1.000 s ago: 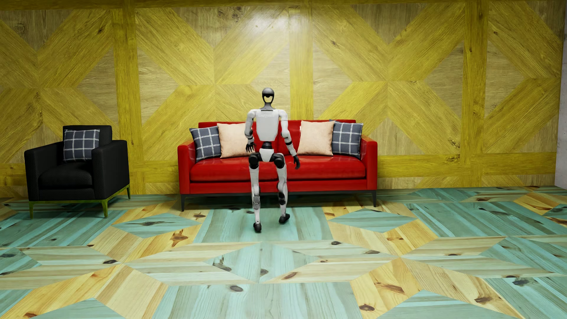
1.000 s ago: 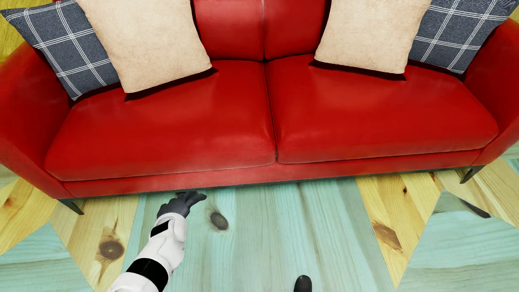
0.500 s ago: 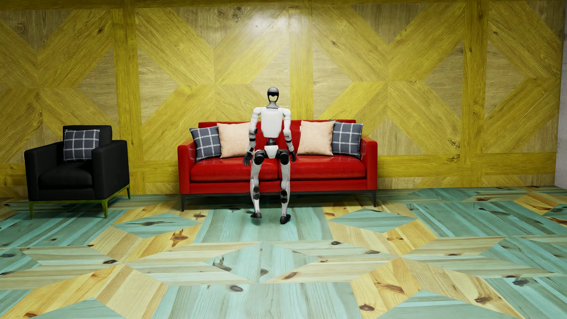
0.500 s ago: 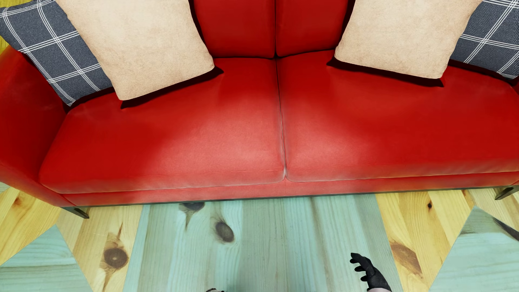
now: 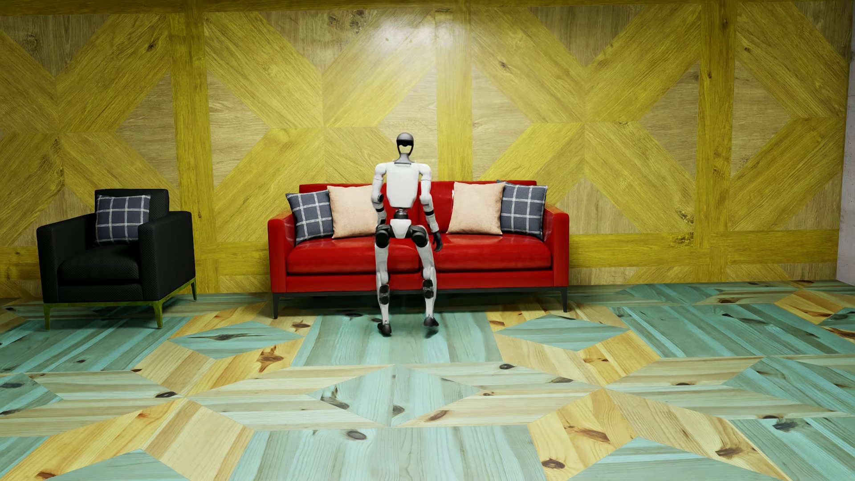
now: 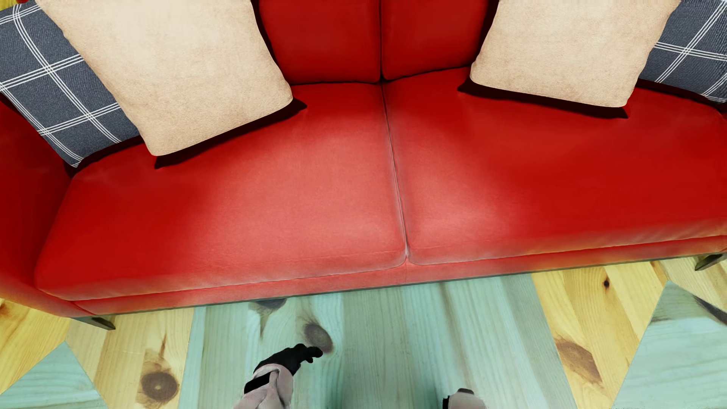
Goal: Head to the sofa
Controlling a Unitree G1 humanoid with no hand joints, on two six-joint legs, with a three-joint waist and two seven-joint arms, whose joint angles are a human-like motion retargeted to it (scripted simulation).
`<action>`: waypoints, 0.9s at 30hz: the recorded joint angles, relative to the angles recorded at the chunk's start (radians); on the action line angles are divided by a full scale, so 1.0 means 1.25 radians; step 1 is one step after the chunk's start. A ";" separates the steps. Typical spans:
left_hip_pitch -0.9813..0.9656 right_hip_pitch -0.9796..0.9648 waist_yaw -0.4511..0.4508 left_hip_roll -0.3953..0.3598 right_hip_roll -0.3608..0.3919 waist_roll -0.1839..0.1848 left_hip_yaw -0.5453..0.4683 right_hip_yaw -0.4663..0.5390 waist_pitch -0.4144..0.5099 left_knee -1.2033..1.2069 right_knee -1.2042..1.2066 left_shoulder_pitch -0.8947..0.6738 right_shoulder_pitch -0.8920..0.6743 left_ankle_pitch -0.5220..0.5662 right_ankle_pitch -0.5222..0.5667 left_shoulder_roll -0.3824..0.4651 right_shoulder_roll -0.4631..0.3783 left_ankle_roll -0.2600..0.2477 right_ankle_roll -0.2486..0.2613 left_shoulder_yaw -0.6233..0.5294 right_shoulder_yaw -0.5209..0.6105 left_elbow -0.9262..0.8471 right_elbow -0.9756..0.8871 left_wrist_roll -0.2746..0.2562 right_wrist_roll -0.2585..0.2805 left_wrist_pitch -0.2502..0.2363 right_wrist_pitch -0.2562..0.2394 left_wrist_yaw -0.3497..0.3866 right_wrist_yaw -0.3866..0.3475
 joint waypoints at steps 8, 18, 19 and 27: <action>0.055 0.159 -0.002 0.038 0.112 -0.042 0.008 0.046 -0.035 -0.052 -0.362 -0.026 0.049 0.008 -0.082 0.038 0.018 -0.033 -0.054 0.045 0.016 -0.046 0.004 -0.025 -0.021 -0.012 -0.020 0.043 0.047; 0.121 0.263 0.005 0.112 0.191 -0.022 0.004 0.025 -0.058 -0.087 -0.470 0.170 -0.016 0.011 -0.063 -0.022 0.005 -0.077 -0.085 0.013 -0.019 0.092 -0.168 -0.107 0.055 0.025 -0.103 0.028 -0.067; 0.122 0.263 0.006 0.112 0.191 -0.020 -0.003 0.019 -0.059 -0.091 -0.466 0.197 -0.020 0.013 -0.067 -0.028 0.008 -0.080 -0.088 0.042 -0.017 0.075 -0.162 -0.138 0.055 0.022 -0.100 0.071 -0.062; 0.093 0.278 0.018 0.089 0.171 -0.009 -0.092 -0.068 -0.060 -0.094 -0.458 0.146 -0.030 0.026 -0.092 0.030 0.039 -0.093 -0.104 -0.047 0.041 0.046 -0.032 -0.061 0.002 0.039 -0.033 -0.041 0.005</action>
